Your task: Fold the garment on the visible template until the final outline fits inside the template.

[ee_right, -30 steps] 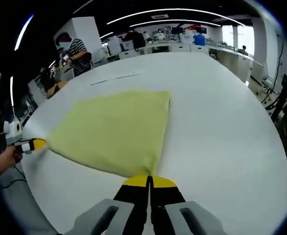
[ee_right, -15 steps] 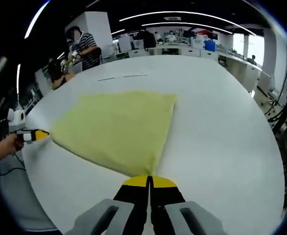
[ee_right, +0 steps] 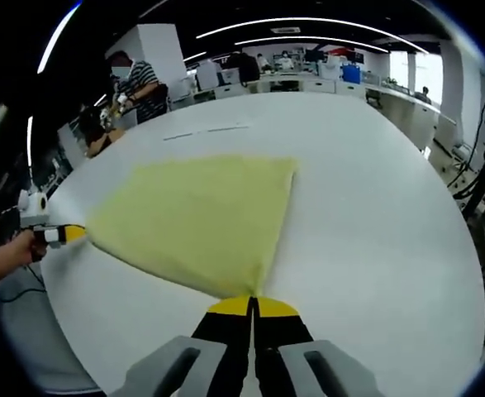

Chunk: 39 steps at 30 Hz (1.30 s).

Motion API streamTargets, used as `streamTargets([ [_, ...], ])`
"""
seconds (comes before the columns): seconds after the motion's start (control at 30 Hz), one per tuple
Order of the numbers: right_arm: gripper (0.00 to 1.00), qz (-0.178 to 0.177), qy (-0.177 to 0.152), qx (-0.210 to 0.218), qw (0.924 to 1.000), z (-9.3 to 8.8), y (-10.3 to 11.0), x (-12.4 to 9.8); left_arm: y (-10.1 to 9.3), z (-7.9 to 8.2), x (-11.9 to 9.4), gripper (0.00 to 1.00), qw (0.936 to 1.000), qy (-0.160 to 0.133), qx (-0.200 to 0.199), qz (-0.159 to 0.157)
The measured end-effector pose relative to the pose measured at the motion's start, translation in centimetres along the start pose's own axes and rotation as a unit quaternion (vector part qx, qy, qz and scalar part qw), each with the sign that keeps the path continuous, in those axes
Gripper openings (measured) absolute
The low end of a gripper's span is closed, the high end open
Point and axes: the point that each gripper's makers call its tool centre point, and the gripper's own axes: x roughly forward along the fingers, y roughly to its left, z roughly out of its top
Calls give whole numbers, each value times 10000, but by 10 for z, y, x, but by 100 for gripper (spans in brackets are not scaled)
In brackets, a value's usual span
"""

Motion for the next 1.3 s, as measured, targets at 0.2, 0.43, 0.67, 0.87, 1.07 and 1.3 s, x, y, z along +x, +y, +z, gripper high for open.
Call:
streamTargets([
  [0.2,0,-113,34,-257,9996,1,-7,-2,4,6,-9,0,9996,1,270,1],
  [0.43,0,-183,1,-710,9973,7,-15,-7,12,15,-23,0,9986,-12,527,49],
  [0.67,0,-303,16,-1046,9941,5,-31,-17,13,12,-23,0,9975,58,697,104],
  [0.87,0,375,-57,-440,9983,-2,-7,-13,14,6,-21,1,9963,190,810,212],
  [1.07,12,461,99,-766,9960,-11,1,-2,9,-1,-16,14,9946,374,962,76],
  [1.3,8,570,2,-1163,9916,-9,0,10,10,-11,-10,12,9895,634,1300,28],
])
